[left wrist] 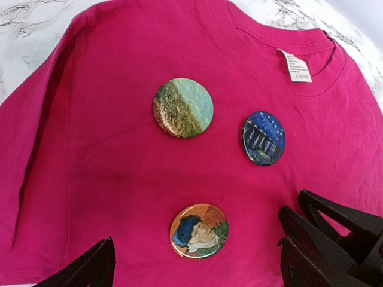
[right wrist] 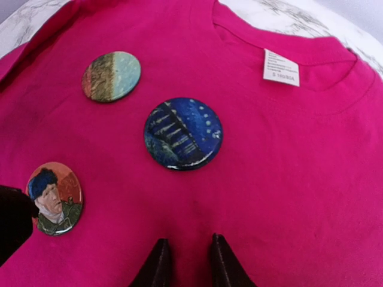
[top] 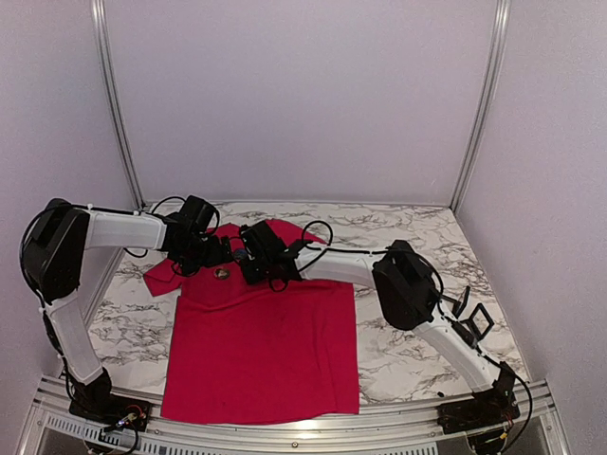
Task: Remove the brooch from the garment
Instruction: Pick up the flattened clothing from the center of the board.
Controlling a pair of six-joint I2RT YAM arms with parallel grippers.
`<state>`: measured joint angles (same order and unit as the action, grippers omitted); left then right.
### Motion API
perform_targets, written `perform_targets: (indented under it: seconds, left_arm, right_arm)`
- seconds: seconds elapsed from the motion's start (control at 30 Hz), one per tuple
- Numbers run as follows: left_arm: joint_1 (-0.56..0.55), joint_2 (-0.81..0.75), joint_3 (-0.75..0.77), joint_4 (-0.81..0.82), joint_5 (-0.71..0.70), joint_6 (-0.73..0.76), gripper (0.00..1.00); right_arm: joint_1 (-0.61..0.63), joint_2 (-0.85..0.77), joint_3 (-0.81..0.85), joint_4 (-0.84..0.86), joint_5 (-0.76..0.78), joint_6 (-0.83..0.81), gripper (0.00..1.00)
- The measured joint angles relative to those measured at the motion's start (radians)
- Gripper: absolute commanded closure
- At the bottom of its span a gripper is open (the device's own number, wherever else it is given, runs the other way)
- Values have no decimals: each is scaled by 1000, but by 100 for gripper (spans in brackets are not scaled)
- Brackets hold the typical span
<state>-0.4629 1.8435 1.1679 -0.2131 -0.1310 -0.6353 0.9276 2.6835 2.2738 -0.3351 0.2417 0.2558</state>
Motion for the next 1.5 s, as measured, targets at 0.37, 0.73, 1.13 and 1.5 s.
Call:
perform_targets:
  seconds: [0.37, 0.73, 1.13, 1.5]
  left_arm:
    - [-2, -30, -43, 9, 51, -9, 1]
    - [-45, -43, -55, 29, 106, -28, 8]
    - [-69, -61, -60, 52, 169, -63, 30]
    - [-85, -104, -114, 56, 171, -83, 36]
  right_arm:
    - [-23, -91, -148, 47, -106, 63, 100]
    - [-67, -291, -425, 169, -270, 126, 100]
    - [-64, -394, -550, 288, -343, 164, 100]
    - [-32, -449, -591, 363, -403, 190, 100]
